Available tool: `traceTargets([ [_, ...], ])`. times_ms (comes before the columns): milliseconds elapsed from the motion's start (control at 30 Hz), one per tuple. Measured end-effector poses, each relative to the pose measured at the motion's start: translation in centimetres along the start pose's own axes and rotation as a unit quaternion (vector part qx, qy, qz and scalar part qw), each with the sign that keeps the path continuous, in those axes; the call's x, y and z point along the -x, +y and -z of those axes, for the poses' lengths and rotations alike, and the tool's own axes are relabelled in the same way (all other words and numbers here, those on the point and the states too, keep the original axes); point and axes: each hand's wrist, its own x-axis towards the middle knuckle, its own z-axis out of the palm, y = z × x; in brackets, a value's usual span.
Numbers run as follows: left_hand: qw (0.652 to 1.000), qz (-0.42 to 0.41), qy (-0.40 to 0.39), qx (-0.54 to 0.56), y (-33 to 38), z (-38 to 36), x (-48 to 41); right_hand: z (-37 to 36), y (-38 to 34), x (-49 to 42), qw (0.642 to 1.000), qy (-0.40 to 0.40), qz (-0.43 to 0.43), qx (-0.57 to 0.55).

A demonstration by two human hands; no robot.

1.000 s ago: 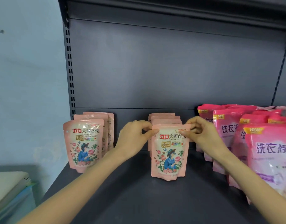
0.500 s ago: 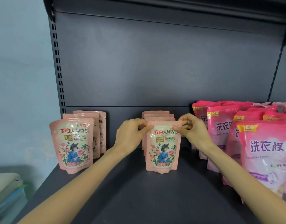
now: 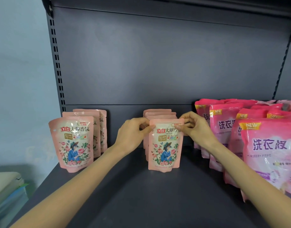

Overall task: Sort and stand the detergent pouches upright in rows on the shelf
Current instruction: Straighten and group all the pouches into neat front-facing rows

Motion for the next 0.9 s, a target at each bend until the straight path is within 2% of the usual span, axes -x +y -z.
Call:
traceTargets([
  [100, 1.000, -0.008, -0.006, -0.027, -0.2, 0.4, 0.4, 0.2, 0.0, 0.4, 0.999, 0.001, 0.012, 0.046],
  [200, 0.996, -0.027, -0.013, -0.086, -0.6, 1.3, 1.5, 0.3, -0.1, 1.5, 0.985, 0.003, 0.045, 0.165],
  [433, 0.965, -0.048, -0.016, -0.258, -2.6, 4.1, 5.6, -0.5, -1.8, 5.5, 0.904, -0.035, 0.105, 0.413],
  [533, 0.942, -0.068, 0.005, -0.327, -3.8, 5.6, 7.9, -1.0, -2.1, 6.7, 0.883, -0.059, 0.094, 0.457],
  [767, 0.915, -0.003, -0.001, -0.403, -6.9, 9.8, 12.8, -2.9, -2.9, 9.2, 0.845, -0.099, 0.031, 0.525],
  [900, 0.908, 0.032, -0.004, -0.418, -7.8, 12.2, 14.7, -5.1, -3.7, 10.2, 0.851, -0.089, 0.040, 0.516],
])
